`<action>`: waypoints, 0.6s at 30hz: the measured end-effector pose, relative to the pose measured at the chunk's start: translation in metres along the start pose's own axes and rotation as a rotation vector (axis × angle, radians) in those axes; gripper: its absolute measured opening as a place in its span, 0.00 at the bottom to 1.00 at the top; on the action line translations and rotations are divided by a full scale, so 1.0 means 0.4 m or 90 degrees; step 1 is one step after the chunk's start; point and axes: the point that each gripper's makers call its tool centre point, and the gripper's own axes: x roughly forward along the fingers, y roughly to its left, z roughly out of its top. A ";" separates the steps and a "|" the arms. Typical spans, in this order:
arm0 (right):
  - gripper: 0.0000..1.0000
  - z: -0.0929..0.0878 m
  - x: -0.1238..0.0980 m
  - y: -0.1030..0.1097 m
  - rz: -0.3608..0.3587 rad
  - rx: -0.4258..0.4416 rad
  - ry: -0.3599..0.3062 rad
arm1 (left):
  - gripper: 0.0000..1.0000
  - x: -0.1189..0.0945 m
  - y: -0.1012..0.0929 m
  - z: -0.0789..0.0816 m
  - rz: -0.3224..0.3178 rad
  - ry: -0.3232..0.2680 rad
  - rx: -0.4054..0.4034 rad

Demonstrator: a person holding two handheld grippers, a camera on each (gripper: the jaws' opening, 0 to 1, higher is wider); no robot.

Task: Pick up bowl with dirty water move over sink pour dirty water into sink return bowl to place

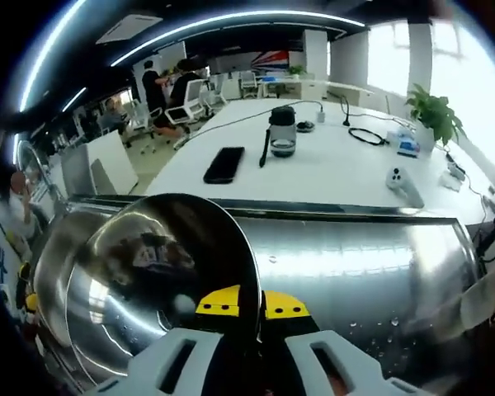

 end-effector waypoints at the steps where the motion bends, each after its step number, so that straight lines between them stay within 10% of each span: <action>1: 0.03 -0.001 -0.001 -0.001 0.004 0.000 -0.003 | 0.39 0.000 0.000 0.000 -0.001 -0.001 -0.001; 18: 0.33 0.047 -0.028 0.038 0.054 -0.040 -0.096 | 0.39 0.001 -0.010 0.000 -0.017 -0.001 -0.013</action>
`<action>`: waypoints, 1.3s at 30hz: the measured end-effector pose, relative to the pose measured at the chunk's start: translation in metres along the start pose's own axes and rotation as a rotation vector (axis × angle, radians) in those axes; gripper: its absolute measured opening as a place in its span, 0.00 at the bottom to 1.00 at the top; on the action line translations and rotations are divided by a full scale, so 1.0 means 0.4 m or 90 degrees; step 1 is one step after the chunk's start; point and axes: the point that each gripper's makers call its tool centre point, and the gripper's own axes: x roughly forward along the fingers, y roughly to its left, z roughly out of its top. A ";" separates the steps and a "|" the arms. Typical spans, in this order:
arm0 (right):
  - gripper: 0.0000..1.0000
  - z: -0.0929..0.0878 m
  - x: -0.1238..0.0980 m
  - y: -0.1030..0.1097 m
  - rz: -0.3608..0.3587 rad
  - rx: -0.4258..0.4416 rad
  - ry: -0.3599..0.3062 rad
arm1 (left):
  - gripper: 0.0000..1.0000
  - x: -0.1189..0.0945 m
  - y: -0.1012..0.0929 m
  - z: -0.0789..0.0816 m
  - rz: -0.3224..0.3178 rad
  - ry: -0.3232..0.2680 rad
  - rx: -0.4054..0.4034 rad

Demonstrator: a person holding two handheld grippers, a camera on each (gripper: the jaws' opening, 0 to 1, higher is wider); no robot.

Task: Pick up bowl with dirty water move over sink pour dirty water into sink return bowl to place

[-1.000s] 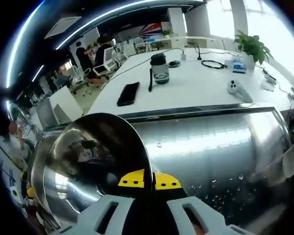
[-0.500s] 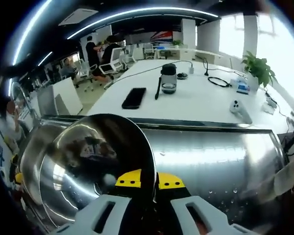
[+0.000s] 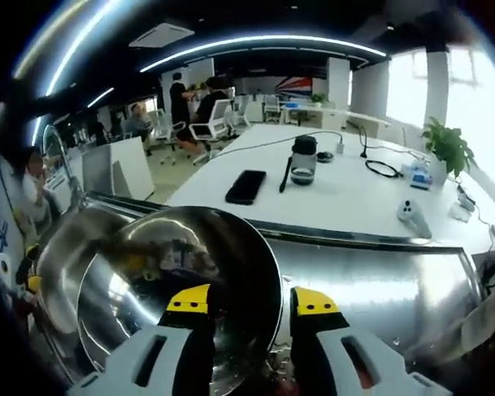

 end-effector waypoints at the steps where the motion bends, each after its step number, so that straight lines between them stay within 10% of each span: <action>1: 0.34 0.001 -0.001 0.001 -0.001 -0.003 -0.004 | 0.39 0.000 -0.001 -0.001 -0.001 0.001 0.001; 28: 0.53 0.119 -0.098 0.071 0.042 -0.136 -0.148 | 0.39 0.001 0.023 0.008 0.027 -0.016 -0.016; 39: 0.57 0.103 -0.200 0.035 0.071 -0.147 -0.260 | 0.39 -0.001 0.032 0.010 0.046 -0.015 -0.024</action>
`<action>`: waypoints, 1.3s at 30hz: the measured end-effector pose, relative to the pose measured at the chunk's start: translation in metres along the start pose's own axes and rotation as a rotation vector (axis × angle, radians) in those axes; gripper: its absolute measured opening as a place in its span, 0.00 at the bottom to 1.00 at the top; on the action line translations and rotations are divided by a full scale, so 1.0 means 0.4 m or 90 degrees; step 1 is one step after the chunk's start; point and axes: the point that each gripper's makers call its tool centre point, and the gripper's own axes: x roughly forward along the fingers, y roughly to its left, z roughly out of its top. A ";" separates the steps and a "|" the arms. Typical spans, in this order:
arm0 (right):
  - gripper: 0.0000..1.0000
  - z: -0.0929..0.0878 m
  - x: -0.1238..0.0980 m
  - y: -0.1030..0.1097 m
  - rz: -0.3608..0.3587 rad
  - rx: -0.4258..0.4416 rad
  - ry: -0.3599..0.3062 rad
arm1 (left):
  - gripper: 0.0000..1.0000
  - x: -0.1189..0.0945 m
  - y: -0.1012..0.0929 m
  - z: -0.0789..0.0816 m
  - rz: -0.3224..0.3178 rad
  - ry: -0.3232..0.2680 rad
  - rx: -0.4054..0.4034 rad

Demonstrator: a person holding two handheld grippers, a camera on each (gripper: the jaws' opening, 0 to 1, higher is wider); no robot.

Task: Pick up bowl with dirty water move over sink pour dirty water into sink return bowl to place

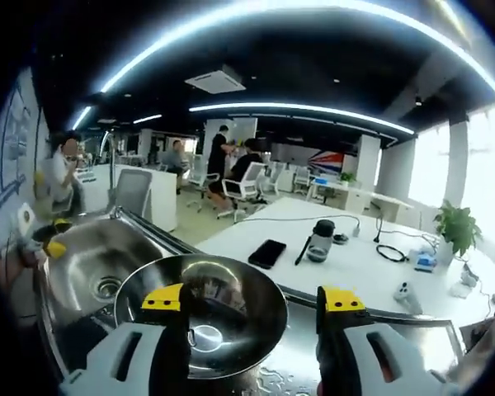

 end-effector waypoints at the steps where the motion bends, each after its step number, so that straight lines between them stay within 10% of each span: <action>1: 0.57 0.004 -0.012 -0.004 0.002 0.017 -0.016 | 0.39 -0.001 0.003 0.001 0.005 -0.002 -0.001; 15: 0.70 -0.018 -0.107 0.024 0.005 -0.013 -0.129 | 0.39 -0.005 0.028 0.012 0.024 -0.017 -0.054; 39: 0.81 -0.161 -0.232 -0.006 -0.006 0.023 -0.159 | 0.39 0.002 0.022 -0.007 0.007 0.009 -0.079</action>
